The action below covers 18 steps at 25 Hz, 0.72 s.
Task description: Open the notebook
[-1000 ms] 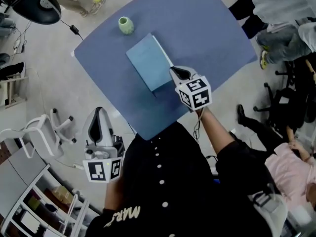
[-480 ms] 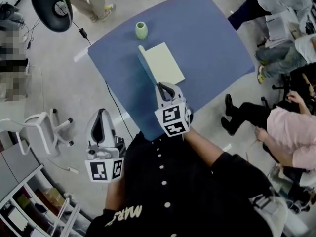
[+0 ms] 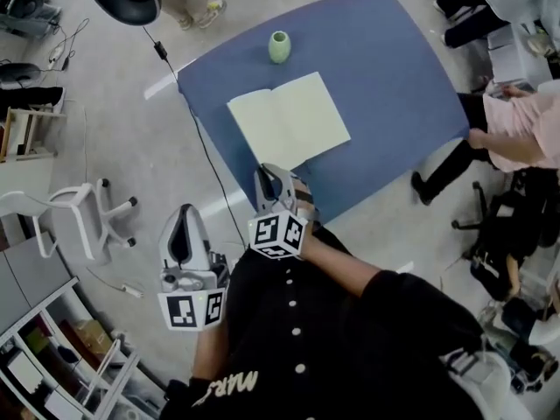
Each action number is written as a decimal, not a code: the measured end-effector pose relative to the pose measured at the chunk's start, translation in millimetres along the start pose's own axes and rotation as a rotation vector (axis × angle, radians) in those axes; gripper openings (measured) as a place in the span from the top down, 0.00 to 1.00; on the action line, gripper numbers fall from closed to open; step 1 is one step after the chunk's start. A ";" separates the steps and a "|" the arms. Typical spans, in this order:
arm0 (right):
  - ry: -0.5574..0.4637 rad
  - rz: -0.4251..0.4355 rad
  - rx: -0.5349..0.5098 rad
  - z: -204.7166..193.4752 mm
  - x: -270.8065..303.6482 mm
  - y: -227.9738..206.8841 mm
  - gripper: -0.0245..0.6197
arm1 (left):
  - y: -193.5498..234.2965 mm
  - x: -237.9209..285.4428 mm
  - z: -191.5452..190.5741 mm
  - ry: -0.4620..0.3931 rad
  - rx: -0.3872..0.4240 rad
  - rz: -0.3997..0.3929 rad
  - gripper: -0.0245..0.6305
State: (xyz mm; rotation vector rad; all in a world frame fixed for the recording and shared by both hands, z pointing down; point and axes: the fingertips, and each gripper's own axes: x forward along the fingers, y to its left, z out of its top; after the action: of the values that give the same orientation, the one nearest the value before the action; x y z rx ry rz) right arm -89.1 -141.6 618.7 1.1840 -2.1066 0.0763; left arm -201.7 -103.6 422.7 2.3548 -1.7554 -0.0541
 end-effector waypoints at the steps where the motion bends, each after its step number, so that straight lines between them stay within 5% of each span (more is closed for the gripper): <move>1: 0.002 -0.004 -0.008 -1.7 4.3 5.9 0.89 | 3.0 -1.7 -2.2 0.006 0.000 0.005 0.96; 18: 0.082 -0.043 -0.182 -49.5 60.5 77.3 0.85 | 18.1 -16.5 -23.9 0.056 0.007 0.036 0.96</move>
State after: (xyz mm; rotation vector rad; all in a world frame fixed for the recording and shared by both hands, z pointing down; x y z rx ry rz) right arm -141.1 -122.3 713.5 1.0980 -1.9710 -0.0838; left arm -220.0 -89.4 448.0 2.3049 -1.7742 0.0233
